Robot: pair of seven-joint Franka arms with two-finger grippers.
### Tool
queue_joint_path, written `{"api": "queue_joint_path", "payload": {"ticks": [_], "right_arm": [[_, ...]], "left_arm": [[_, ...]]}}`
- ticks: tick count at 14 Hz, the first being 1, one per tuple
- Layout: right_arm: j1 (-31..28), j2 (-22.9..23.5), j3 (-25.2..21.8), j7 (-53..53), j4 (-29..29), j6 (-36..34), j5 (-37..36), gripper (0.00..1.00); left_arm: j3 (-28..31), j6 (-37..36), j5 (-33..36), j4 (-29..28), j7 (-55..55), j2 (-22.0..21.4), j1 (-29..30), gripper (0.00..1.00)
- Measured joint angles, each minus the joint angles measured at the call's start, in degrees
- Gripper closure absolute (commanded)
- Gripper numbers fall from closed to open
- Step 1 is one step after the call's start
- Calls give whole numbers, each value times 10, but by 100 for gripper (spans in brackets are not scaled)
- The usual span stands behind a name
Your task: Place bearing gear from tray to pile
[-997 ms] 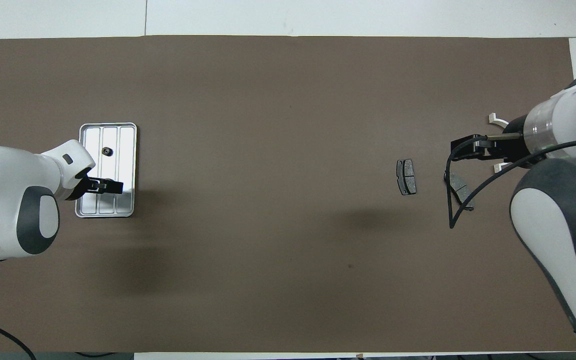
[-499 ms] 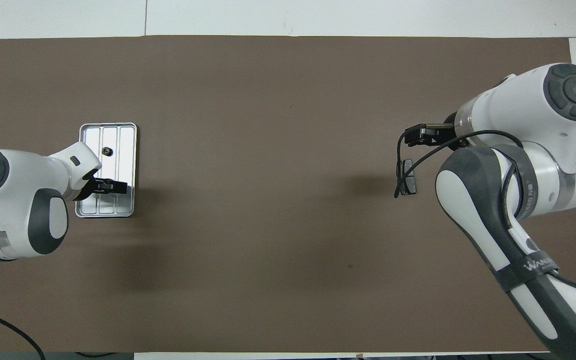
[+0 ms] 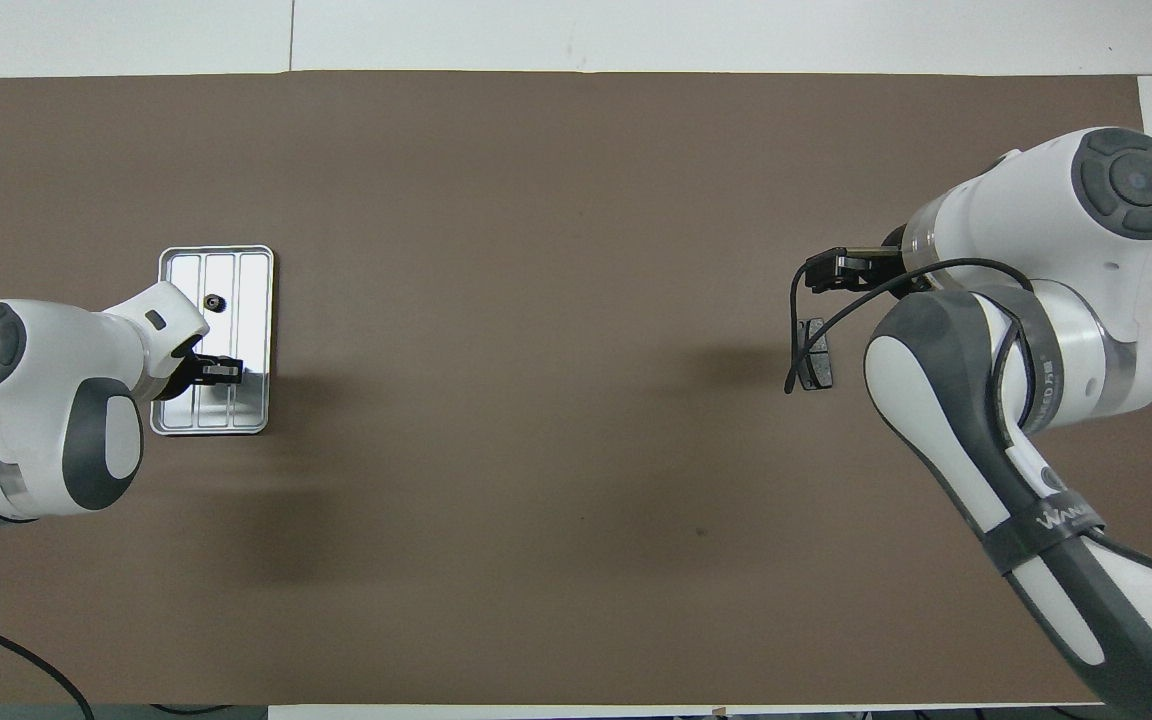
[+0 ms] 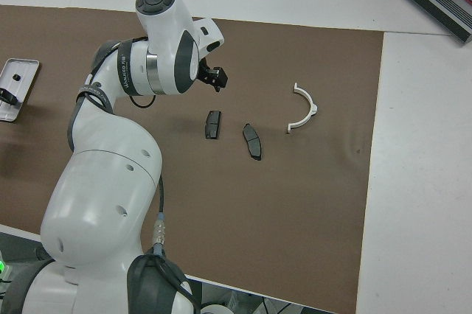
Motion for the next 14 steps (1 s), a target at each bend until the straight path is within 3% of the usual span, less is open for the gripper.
{"api": "queue_joint_path", "payload": {"ticks": [2,6,9,14], "right_arm": [[0,0,0,0,0,0,0,0],[-1,0,0,0,0,0,0,0],[-3,0,-1,0,0,0,0,0],[-3,0,-4,0,0,0,0,0]], "left_arm": [[0,-36,0,30,-1,0,-1,100],[-13,-188,-17,174,-84,-9,-21,100],[-21,-200,-12,206,-273,-12,-121,100],[-25,-167,76,188,-583,0,-307,100]]}}
